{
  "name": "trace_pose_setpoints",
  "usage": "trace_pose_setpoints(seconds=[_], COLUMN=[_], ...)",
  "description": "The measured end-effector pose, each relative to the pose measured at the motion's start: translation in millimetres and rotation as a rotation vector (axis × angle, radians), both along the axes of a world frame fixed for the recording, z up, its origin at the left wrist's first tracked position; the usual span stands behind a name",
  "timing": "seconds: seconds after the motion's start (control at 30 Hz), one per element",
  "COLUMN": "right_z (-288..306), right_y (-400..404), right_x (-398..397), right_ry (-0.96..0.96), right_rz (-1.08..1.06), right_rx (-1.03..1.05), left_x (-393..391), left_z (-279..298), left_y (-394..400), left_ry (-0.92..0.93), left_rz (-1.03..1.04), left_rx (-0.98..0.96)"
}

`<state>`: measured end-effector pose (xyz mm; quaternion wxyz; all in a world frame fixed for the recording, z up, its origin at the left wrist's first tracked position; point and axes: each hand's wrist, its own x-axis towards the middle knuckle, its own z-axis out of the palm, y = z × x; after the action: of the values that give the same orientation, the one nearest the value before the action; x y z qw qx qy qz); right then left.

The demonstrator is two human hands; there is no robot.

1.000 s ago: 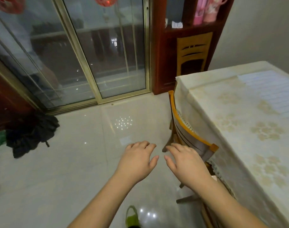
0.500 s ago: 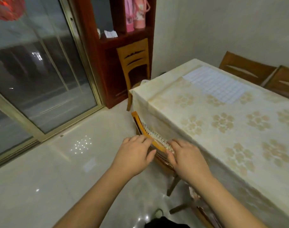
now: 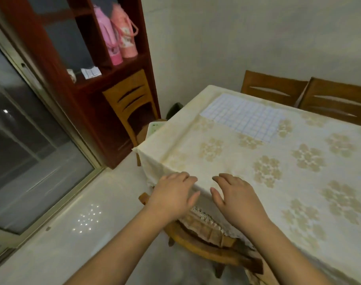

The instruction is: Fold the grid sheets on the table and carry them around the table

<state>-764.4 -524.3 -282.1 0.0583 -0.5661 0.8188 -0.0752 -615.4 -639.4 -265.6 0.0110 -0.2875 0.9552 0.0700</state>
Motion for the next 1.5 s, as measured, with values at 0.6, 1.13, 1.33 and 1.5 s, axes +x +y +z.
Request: trace_pose_setpoints(seconds=[0.6, 1.13, 1.33, 1.5], right_z=[-37.8, -41.6, -60.8, -71.1], right_y=[-194.9, -347.1, -380.8, -405.7], right_x=[78.6, 160.6, 143.1, 101.5], right_ry=[0.035, -0.004, -0.045, -0.055], right_rz=[-0.267, -0.387, -0.434, -0.471], right_rx=[0.006, 0.090, 0.114, 0.110], left_x=[53.4, 123.4, 95.1, 47.2], left_z=[-48.5, -50.1, -60.9, -69.2], left_y=[-225.4, -391.5, -431.6, -458.4], left_ry=[0.070, 0.027, -0.032, -0.081], left_rz=[-0.277, -0.288, -0.360, -0.450], left_rx=[0.046, 0.008, 0.004, 0.006])
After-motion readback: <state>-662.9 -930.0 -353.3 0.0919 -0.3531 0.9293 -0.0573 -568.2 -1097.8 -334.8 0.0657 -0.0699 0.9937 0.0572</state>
